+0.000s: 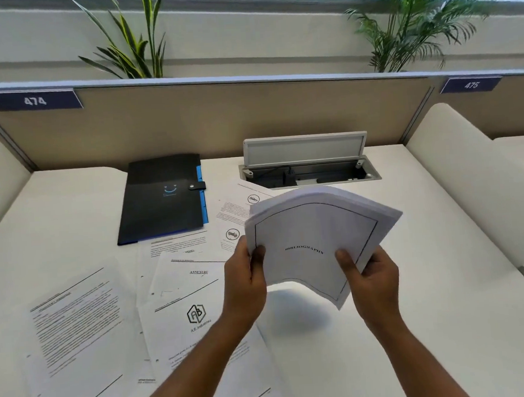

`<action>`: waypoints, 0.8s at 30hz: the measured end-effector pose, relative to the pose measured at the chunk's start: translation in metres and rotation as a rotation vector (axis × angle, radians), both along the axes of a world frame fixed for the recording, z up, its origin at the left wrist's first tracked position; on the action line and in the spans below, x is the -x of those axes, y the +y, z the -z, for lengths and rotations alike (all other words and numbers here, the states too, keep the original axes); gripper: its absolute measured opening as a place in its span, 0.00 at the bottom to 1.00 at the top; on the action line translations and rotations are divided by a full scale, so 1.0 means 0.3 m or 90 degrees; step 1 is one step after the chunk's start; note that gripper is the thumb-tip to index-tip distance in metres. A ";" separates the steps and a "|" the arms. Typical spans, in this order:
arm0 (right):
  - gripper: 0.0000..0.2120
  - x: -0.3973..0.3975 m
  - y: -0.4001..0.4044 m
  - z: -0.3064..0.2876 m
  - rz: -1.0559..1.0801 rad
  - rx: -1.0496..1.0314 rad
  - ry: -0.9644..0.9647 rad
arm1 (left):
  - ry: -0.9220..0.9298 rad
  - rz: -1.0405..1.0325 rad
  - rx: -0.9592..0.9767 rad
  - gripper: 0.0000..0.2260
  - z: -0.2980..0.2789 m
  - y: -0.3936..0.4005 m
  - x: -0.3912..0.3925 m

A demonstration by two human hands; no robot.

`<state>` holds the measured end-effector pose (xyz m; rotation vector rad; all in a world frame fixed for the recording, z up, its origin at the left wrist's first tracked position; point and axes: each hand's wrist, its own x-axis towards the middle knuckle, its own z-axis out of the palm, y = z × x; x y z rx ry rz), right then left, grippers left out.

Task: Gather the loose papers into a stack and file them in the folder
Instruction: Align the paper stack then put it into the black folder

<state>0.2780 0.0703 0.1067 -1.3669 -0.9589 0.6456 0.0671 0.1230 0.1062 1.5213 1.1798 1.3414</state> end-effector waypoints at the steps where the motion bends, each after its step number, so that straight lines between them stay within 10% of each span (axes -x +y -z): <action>1: 0.07 0.011 -0.004 0.019 0.018 0.020 -0.003 | 0.008 -0.005 0.014 0.05 0.026 -0.012 -0.017; 13: 0.04 0.115 -0.004 0.174 0.055 0.196 0.099 | 0.050 0.001 0.074 0.23 0.095 -0.051 -0.020; 24: 0.07 -0.018 0.068 0.204 0.052 0.289 -0.016 | 0.250 -0.140 0.209 0.17 0.273 -0.076 0.145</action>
